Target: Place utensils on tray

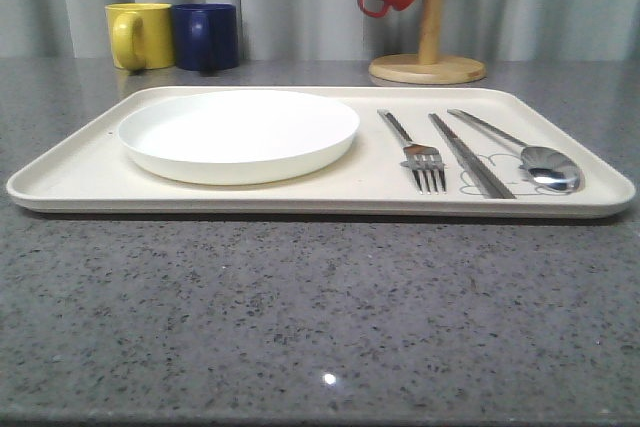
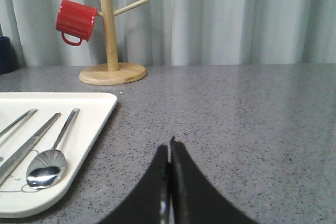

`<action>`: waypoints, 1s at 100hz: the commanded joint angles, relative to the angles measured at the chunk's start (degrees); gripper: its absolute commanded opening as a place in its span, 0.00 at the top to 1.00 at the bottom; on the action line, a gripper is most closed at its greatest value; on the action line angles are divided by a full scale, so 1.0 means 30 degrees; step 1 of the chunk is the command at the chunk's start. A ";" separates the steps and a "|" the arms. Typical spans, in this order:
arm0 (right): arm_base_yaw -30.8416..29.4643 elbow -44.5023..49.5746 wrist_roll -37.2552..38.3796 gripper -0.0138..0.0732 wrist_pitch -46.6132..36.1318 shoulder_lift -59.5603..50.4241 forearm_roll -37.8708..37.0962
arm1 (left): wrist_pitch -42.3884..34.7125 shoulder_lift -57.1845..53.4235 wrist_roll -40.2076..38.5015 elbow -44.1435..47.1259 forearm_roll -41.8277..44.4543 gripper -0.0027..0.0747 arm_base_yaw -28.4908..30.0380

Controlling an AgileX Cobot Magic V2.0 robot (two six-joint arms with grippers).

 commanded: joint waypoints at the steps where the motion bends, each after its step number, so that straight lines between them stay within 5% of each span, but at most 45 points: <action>1: -0.0072 -0.0357 -0.0018 0.92 -0.1698 -0.0396 -0.0030 | -0.1556 0.0204 -0.0203 -0.0500 -0.0100 0.99 -0.0074; 41: -0.0072 -0.0357 -0.0018 0.92 -0.1698 -0.0396 -0.0030 | -0.1820 0.0204 -0.0436 -0.0367 0.1168 0.99 -0.0033; 76: -0.0072 -0.0357 -0.0018 0.92 -0.1698 -0.0396 -0.0030 | -0.3661 -0.2491 -0.3088 0.2813 0.2511 0.99 0.3323; 100: -0.0072 -0.0357 -0.0018 0.92 -0.1698 -0.0396 -0.0030 | -0.3661 -0.5340 -0.3088 0.5345 0.2649 0.99 0.3911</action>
